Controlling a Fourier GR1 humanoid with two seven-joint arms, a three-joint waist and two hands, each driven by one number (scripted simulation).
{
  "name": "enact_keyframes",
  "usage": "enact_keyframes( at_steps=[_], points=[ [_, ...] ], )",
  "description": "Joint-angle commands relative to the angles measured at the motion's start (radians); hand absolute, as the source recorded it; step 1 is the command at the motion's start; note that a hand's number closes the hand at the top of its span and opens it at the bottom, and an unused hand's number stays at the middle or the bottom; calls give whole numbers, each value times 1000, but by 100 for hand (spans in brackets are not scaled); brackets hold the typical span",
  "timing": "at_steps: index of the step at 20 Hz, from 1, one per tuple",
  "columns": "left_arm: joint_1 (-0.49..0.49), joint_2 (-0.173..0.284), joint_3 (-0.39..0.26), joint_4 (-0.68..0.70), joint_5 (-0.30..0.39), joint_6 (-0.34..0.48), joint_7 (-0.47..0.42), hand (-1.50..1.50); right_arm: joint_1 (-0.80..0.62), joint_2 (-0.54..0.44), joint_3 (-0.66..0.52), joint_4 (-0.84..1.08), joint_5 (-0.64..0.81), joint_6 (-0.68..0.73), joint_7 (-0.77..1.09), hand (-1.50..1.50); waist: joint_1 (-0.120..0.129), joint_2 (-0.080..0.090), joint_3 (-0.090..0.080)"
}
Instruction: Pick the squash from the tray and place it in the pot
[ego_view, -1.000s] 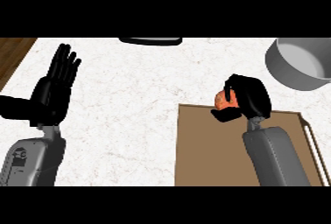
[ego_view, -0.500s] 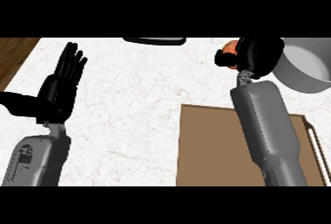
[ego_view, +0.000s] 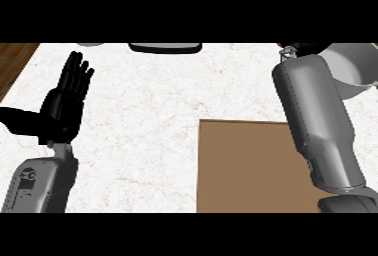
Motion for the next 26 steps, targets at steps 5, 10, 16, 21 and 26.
enact_keyframes(
  at_steps=[5,10,16,21,26],
  points=[
    [38,35,41,-8,20,-28,-18,0,35,-133,-101,100,-65,-35,-34,150,-32,-10,1],
    [66,11,24,-71,19,-3,42,0,179,-184,-132,9,-150,-141,-124,150,-44,-16,2],
    [73,14,37,-11,13,-31,-37,0,205,-262,-180,110,-268,-221,-261,150,-36,-9,1],
    [0,10,31,-26,5,2,32,0,236,-383,-247,270,-355,-325,-424,150,-29,-4,2],
    [-11,35,52,-43,22,-12,64,0,206,-359,-247,416,-356,-377,-391,150,-21,-4,2]
  ],
)
